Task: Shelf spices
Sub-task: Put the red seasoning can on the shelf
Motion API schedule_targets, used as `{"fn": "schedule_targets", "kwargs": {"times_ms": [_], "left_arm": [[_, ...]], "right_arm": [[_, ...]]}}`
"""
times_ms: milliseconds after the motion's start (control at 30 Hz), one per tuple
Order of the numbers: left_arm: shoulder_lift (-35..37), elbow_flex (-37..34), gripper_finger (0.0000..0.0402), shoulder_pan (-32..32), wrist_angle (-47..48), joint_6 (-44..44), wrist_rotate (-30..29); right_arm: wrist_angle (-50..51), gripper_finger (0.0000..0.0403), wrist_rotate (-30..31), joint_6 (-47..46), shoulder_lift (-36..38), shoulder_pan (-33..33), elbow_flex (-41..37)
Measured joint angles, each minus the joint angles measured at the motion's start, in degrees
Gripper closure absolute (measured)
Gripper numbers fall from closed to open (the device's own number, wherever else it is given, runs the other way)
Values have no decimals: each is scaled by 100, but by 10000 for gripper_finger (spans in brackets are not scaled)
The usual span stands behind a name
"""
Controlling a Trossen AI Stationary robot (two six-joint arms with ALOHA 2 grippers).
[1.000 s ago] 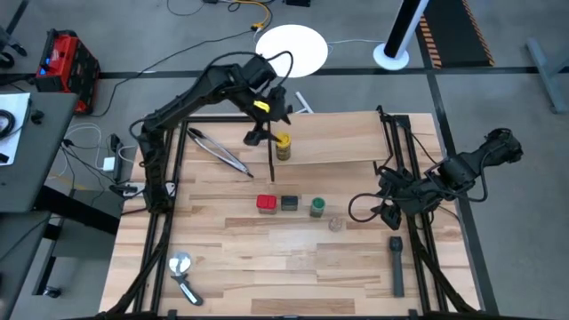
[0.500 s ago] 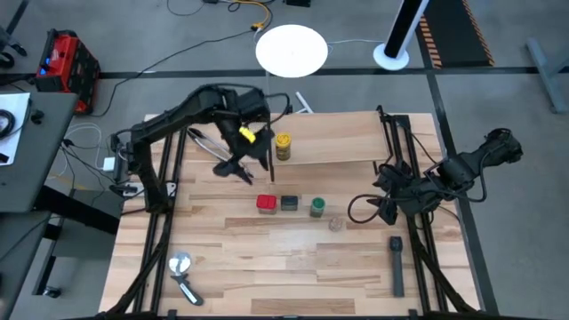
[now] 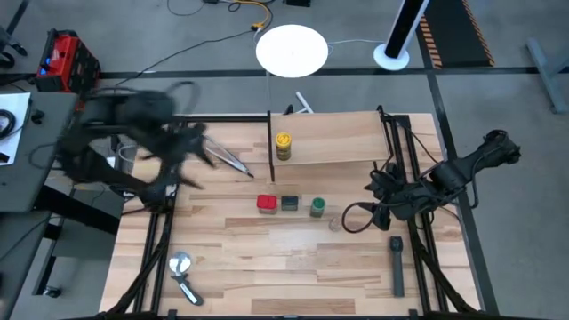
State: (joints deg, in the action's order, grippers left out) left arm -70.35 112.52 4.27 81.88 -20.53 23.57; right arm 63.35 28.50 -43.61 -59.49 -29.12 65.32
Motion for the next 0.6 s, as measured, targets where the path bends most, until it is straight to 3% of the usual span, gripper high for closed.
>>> {"fn": "schedule_targets", "kwargs": {"times_ms": [100, 267, 433, 600], "left_arm": [[621, -300, 145, -333, -281, 265, 75], [1547, -1310, 145, -780, -1472, 915, -474], [2100, -2715, 145, -932, -2633, 1220, -1173], [2365, -4401, 145, -1101, -4197, 1069, -1337]], "right_arm": [[-8, 126, 2, 1, -23, 0, 0], [-113, 126, 6, 16, -23, 39, 0], [-228, 126, 140, 181, -67, 118, 0], [-263, 126, 293, 264, -147, 196, 2]]}}
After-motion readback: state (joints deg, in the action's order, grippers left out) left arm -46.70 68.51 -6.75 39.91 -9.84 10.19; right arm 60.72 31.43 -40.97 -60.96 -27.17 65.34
